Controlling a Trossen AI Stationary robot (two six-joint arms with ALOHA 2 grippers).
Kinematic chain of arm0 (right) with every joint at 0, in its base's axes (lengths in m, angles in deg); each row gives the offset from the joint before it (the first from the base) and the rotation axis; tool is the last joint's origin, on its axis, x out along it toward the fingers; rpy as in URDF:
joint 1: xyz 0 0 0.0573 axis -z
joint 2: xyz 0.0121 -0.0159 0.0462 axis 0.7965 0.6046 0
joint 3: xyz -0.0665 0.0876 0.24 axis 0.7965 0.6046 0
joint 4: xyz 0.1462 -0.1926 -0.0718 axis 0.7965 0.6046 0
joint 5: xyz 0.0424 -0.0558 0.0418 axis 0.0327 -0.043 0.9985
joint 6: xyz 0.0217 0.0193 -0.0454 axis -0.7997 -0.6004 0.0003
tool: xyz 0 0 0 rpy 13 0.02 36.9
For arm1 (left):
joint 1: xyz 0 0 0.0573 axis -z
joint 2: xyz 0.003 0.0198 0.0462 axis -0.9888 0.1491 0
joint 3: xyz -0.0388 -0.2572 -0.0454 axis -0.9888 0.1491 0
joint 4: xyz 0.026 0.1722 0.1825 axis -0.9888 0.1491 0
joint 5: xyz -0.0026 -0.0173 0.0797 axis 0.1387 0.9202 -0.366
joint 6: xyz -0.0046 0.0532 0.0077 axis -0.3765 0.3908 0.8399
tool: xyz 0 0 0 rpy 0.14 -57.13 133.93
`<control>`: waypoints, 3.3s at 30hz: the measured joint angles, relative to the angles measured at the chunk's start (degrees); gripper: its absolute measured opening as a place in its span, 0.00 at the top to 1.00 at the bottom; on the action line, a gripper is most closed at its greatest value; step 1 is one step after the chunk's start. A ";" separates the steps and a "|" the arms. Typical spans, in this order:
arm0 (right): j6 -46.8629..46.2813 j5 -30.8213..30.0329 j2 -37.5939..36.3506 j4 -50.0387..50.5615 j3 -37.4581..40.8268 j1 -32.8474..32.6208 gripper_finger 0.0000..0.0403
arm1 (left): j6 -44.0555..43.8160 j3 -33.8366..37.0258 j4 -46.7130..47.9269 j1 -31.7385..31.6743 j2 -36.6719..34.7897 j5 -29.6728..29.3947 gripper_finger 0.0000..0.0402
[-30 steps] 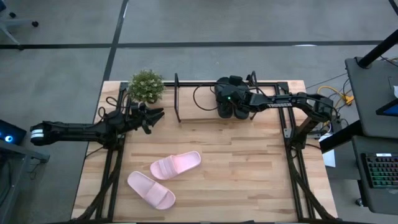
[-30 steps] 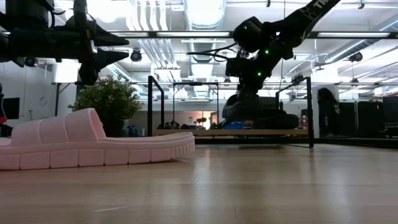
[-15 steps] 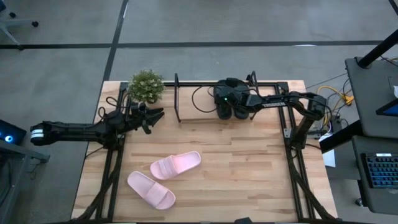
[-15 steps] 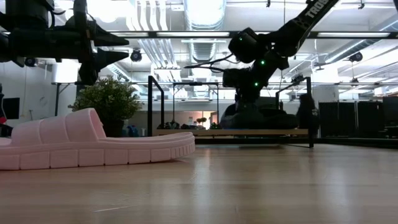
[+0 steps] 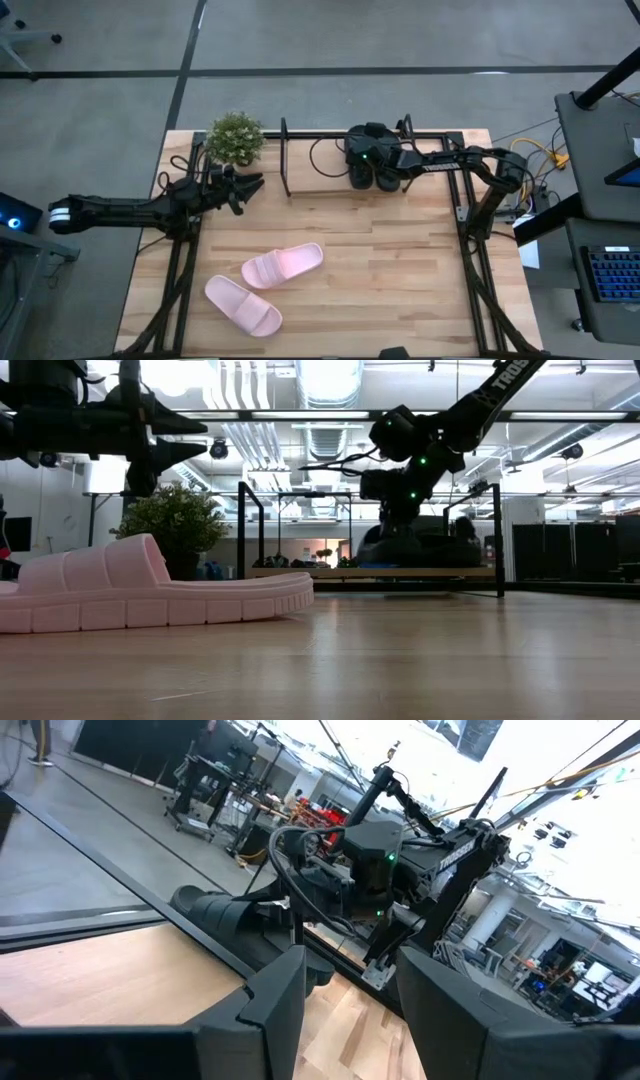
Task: Pick and place slides into the shelf
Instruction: Put the black slipper on the shelf, then put the top pink slipper on the shelf
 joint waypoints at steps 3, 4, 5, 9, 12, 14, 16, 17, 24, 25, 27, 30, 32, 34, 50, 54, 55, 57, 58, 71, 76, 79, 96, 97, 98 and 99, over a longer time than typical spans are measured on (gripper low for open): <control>-0.02 -0.10 -0.06 -0.09 0.57 0.00 0.98 | 0.01 0.00 0.00 -0.01 0.00 -0.34 0.64; 0.01 -0.12 -0.11 -0.23 0.83 0.00 0.98 | 0.04 0.00 0.00 -0.01 0.01 -0.34 0.64; 0.02 -0.25 -0.14 -0.35 1.09 -0.01 0.98 | 0.11 0.00 0.00 -0.02 0.01 -0.33 0.64; -0.10 -0.30 -0.39 0.01 2.02 -0.02 0.98 | 0.10 0.00 0.00 0.00 -0.01 -0.31 0.64; 0.09 -0.32 -0.46 0.40 2.13 -0.02 0.98 | 0.10 0.00 0.02 -0.01 0.01 -0.40 0.64; 0.25 -0.34 -0.46 0.47 2.07 -0.02 0.98 | 0.11 0.00 0.02 -0.02 0.00 -0.42 0.64; 0.26 -0.32 -0.46 0.48 2.02 -0.02 0.98 | 0.12 0.00 0.02 0.00 0.00 -0.49 0.64; 0.26 -0.34 -0.46 0.48 2.02 -0.02 0.98 | 0.12 0.00 0.02 -0.02 0.01 -0.51 0.64; -1.32 -0.23 -0.50 2.26 2.05 -0.02 0.98 | 0.14 0.00 0.07 0.00 0.01 -0.55 0.64; -1.33 -0.21 -0.50 2.25 2.11 -0.02 0.98 | 0.15 0.00 0.07 -0.02 -0.01 -0.57 0.64; -1.41 -0.08 -0.50 2.29 2.11 -0.02 0.98 | 0.16 0.00 0.11 -0.02 0.01 -0.60 0.64; -1.55 -0.03 -0.50 2.36 2.13 -0.02 0.98 | 0.14 0.00 0.53 0.00 0.01 -0.60 0.64; -1.56 0.03 -0.50 2.47 2.16 -0.02 0.96 | 0.14 0.00 0.67 0.00 0.00 -0.62 0.64; -1.72 0.12 -0.50 2.82 2.16 -0.02 0.94 | 0.14 0.00 0.99 -0.02 0.00 -0.62 0.64; -3.72 3.16 -2.88 3.85 2.37 -0.02 0.68 | 0.14 0.00 1.03 0.00 0.01 -0.62 0.64; -5.17 3.18 -3.28 7.48 2.37 0.02 0.63 | 0.14 0.00 1.14 0.00 0.01 -0.62 0.64; -5.81 3.40 -3.28 8.69 2.37 0.02 0.62 | 0.15 0.00 1.14 -0.01 0.01 -0.62 0.64; -6.86 4.64 -3.34 10.38 2.20 0.02 0.62 | 0.16 0.00 1.16 -0.01 0.01 -0.62 0.64; -7.56 4.88 -3.38 11.13 2.20 0.02 0.61 | 0.16 0.00 1.16 -0.01 0.01 -0.62 0.64; -7.76 6.28 -7.56 12.49 1.48 -0.39 0.61 | 0.16 0.00 1.29 -0.01 0.01 -0.60 0.64; -8.69 6.18 -9.70 15.25 1.48 -0.67 0.61 | 0.17 0.00 1.28 -0.01 0.01 -0.60 0.64; -10.80 6.18 -11.47 17.21 1.46 -0.96 0.61 | 0.17 0.00 1.22 -0.02 0.00 -0.60 0.64; -29.78 15.05 -26.38 18.03 1.41 -12.22 0.61 | 0.18 0.00 1.00 0.00 0.01 -0.60 0.64; -31.15 15.17 -26.98 17.65 1.41 -13.56 0.61 | 0.18 0.00 0.98 -0.02 0.01 -0.60 0.64; -32.43 15.24 -27.57 17.16 1.41 -14.82 0.61 | 0.18 0.00 0.97 -0.01 0.01 -0.60 0.64; -33.84 15.25 -28.09 16.60 1.41 -15.95 0.62 | 0.18 0.00 0.97 -0.02 0.00 -0.62 0.64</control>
